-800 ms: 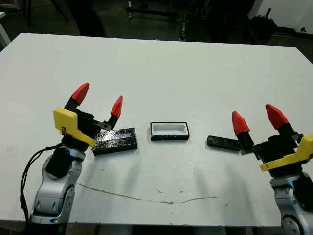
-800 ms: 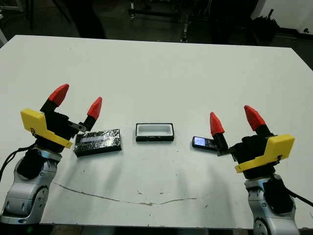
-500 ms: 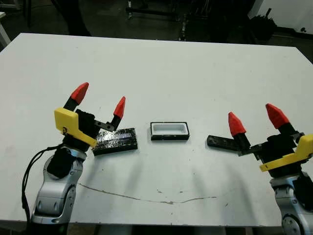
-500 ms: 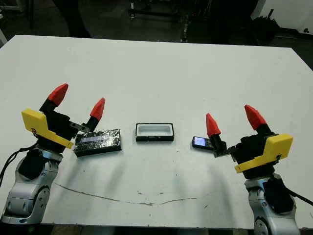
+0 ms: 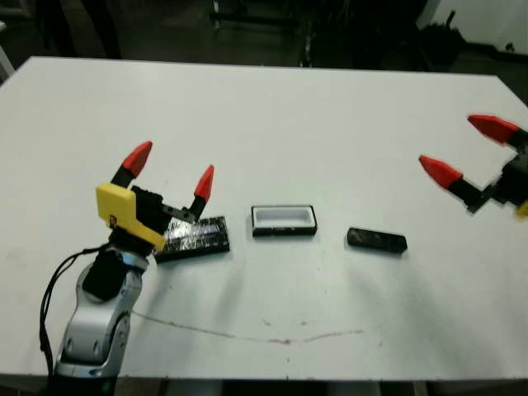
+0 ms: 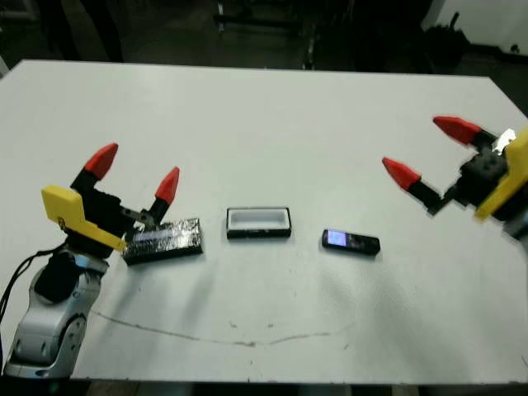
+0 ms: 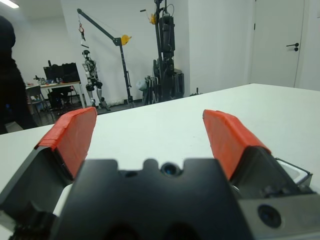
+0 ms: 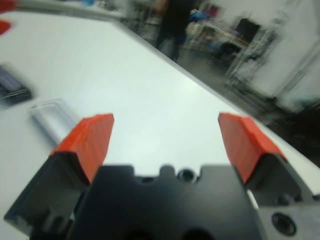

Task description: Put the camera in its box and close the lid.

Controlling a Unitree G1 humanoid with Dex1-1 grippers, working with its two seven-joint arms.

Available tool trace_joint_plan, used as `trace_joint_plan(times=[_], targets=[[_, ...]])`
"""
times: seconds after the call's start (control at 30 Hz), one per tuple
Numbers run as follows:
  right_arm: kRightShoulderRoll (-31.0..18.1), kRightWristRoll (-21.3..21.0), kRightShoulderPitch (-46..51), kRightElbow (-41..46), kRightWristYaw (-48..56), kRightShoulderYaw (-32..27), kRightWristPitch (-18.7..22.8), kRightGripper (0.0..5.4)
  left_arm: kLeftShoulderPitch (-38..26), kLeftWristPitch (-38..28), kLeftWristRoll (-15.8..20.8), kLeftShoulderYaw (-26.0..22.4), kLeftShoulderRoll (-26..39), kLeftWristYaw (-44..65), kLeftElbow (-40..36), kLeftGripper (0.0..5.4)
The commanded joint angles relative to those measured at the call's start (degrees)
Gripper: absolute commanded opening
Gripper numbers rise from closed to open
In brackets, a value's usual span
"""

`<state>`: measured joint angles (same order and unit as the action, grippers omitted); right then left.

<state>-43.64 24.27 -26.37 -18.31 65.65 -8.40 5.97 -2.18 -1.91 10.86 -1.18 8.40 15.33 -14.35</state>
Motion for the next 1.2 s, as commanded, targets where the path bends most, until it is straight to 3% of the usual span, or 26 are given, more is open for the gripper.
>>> trace_joint_plan(times=[0.03, 0.1, 0.2, 0.47, 0.9, 1.2], targets=[[-1.35, -4.42, -6.24, -8.83, 8.05, 5.49, -1.07, 5.39, 0.28, -0.01, -0.12, -0.02, -0.22, -0.25, 0.61, 5.4], [-0.72, -6.73, -8.5, -12.85, 10.19, 7.9, -0.65, 5.39, 0.36, -0.09, -0.12, -0.07, -0.3, -0.33, 0.47, 5.4], [0.2, -10.19, -11.31, -18.11, 13.74, 10.84, -4.67, 5.39, 0.41, -0.2, -0.33, -0.14, -0.33, -0.53, 0.56, 5.4], [2.95, -14.87, -15.76, -27.89, 20.11, 14.74, -8.53, 5.39, 0.46, 0.17, -0.48, -0.04, -0.12, -0.73, 0.33, 5.4], [7.15, -16.1, -17.06, -36.89, 24.28, 14.53, -7.99, 5.39, 0.29, 0.09, -0.19, 0.05, 0.21, -0.09, 0.65, 5.4], [8.71, -19.16, -16.67, -37.81, 23.77, 15.91, -7.89, 5.39, 0.43, 0.52, -0.19, -0.08, 0.21, -0.26, 0.46, 5.4]])
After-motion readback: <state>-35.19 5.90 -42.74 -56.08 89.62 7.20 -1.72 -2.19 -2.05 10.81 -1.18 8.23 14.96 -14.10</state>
